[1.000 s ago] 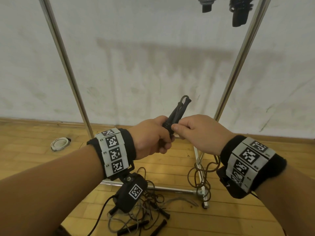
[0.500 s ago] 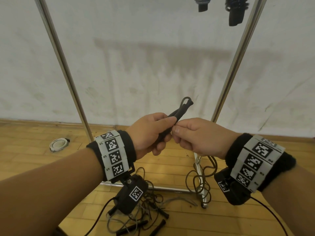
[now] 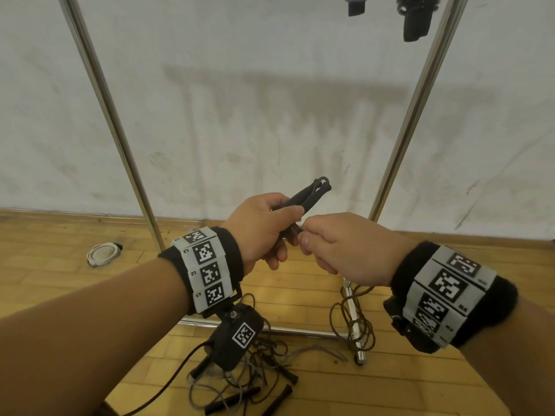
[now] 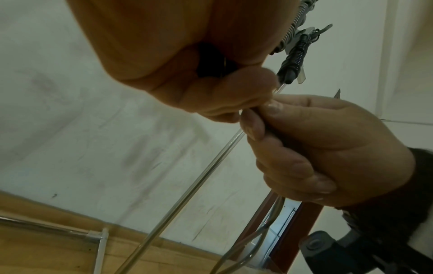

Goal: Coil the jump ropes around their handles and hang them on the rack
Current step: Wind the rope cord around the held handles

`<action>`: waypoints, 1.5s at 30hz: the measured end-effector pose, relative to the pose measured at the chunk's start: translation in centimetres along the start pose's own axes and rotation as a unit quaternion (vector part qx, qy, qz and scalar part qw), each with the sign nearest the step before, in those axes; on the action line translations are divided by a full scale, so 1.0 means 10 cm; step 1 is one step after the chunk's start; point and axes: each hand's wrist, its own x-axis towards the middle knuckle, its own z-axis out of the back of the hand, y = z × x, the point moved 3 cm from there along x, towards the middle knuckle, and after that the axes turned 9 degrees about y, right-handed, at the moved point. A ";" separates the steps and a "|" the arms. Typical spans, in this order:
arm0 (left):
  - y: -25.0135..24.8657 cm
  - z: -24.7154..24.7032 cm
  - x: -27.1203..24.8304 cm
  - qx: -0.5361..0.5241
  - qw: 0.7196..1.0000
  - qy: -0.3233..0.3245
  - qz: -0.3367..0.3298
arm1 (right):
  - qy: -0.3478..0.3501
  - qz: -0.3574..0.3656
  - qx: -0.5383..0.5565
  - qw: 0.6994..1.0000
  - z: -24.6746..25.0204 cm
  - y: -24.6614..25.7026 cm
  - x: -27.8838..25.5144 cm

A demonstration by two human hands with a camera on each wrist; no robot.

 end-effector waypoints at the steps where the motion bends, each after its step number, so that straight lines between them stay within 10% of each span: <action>1: -0.01 0.01 0.00 0.002 1.000 0.002 -0.005 | 0.003 0.003 0.002 1.000 0.00 0.00 0.00; 8: -0.11 0.08 -0.07 -0.020 0.991 0.127 -0.021 | 0.101 -0.013 0.190 0.977 -0.01 -0.37 0.01; 14: -0.02 -0.04 -0.25 0.110 0.938 0.320 0.077 | 0.129 -0.032 0.076 0.988 0.07 -0.60 0.06; 23: -0.06 -0.06 -0.25 0.341 0.901 0.253 0.089 | 0.119 -0.046 0.004 0.992 0.21 -0.59 0.14; 29: 0.13 -0.17 -0.18 0.530 0.800 0.234 0.153 | 0.069 -0.021 -0.193 0.979 0.17 -0.19 0.21; 33: 0.14 0.03 -0.06 0.443 0.877 0.098 0.155 | -0.006 0.007 -0.195 0.981 0.02 0.06 0.23; 37: 0.14 0.12 -0.04 0.166 0.980 0.018 0.110 | -0.077 -0.089 0.216 0.969 -0.16 -0.04 0.30; 45: 0.10 0.02 -0.12 -0.078 0.988 0.103 0.081 | -0.148 -0.117 0.497 0.847 -0.19 -0.16 0.34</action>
